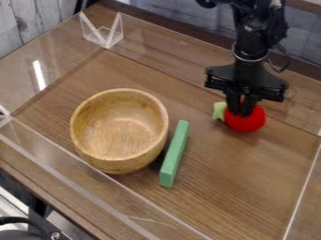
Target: Move the red fruit to the left
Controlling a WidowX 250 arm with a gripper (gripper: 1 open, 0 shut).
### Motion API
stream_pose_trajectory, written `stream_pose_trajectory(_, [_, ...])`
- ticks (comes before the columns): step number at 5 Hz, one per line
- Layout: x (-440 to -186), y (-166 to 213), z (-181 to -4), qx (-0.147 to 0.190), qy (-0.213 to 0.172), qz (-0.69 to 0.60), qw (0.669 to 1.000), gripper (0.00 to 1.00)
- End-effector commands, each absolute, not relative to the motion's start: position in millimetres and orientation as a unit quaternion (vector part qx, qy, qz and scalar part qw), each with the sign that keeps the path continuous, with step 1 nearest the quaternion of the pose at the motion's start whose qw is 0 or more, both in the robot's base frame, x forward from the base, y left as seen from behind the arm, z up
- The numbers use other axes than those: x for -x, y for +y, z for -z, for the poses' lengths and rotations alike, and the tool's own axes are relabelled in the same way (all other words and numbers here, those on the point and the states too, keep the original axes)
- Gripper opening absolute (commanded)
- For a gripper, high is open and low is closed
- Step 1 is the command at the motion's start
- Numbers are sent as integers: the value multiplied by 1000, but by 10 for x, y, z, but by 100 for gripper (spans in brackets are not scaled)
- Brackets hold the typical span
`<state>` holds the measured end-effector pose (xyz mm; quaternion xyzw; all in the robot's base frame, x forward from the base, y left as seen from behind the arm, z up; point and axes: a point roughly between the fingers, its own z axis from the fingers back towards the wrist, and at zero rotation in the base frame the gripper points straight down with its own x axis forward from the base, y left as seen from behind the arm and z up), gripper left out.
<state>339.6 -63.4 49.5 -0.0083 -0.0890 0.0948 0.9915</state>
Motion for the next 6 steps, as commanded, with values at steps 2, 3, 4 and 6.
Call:
stream_pose_trajectory(2, [-3502, -759, -748, 22, -114, -58, 992, 100])
stream_pose_trajectory(3, [-3604, -760, -660, 23, -118, -50, 992, 0])
stream_pose_trajectory(4, [-3688, -755, -573, 24, -119, -42, 992, 0])
stream_pose_trajectory(6, [-3637, -635, -631, 27, -114, -29, 993, 100])
